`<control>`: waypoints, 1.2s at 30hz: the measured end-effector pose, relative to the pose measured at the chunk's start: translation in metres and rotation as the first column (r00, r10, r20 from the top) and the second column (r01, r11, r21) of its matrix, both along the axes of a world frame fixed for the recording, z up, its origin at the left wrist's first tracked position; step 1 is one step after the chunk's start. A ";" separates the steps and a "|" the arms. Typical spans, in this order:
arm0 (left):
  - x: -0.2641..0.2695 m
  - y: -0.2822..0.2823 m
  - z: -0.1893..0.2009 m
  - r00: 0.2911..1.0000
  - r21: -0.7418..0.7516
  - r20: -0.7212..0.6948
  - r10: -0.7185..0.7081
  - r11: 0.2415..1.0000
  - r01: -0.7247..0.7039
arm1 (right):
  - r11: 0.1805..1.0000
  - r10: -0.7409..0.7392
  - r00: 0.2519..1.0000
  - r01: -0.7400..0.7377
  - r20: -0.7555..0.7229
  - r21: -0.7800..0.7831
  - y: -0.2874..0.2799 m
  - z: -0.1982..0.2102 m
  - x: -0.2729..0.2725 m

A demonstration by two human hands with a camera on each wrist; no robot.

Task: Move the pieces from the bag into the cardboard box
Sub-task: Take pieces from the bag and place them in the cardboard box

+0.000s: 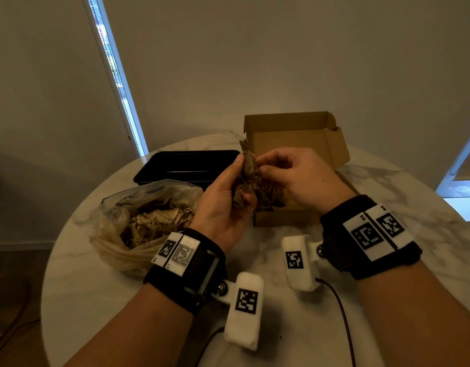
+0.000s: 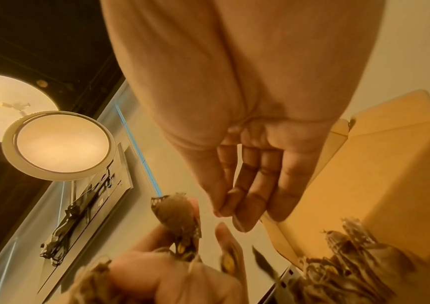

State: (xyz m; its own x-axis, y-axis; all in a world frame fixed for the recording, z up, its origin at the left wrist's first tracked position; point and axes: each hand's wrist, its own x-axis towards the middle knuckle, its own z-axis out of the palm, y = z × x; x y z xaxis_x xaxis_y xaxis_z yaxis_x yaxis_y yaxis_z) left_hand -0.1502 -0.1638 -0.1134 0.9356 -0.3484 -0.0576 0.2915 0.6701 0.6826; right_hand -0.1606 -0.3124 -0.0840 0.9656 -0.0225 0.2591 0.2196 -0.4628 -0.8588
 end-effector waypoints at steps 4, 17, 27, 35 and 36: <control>0.002 0.001 -0.003 0.999 -0.030 -0.051 -0.009 1.000 0.008 | 0.995 -0.097 0.994 0.098 0.058 -0.018 -0.002 0.003 -0.001; 0.002 -0.001 -0.004 0.989 0.022 0.039 -0.143 0.990 0.142 | 0.963 -0.239 0.964 0.251 0.113 -0.099 -0.009 0.002 0.004; 0.009 0.000 -0.007 0.988 0.006 -0.025 0.151 0.989 -0.151 | 0.984 -0.105 0.990 0.117 0.096 -0.135 -0.002 0.004 -0.003; 0.001 -0.005 -0.009 0.984 0.248 0.140 0.109 0.958 -0.141 | 0.973 0.026 0.978 0.022 0.206 -0.231 0.002 0.007 -0.007; -0.001 -0.007 -0.008 0.983 0.282 0.168 0.076 0.951 -0.122 | 0.971 0.001 0.975 0.053 0.224 -0.234 0.000 0.007 -0.005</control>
State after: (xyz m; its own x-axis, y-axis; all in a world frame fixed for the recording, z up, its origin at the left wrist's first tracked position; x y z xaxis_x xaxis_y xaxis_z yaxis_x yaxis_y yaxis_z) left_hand -0.1514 -0.1705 -0.1219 0.9701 -0.2428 0.0043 0.1103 0.4564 0.8829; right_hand -0.1652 -0.3123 -0.0771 0.8835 0.0413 0.4667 0.3766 -0.6550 -0.6551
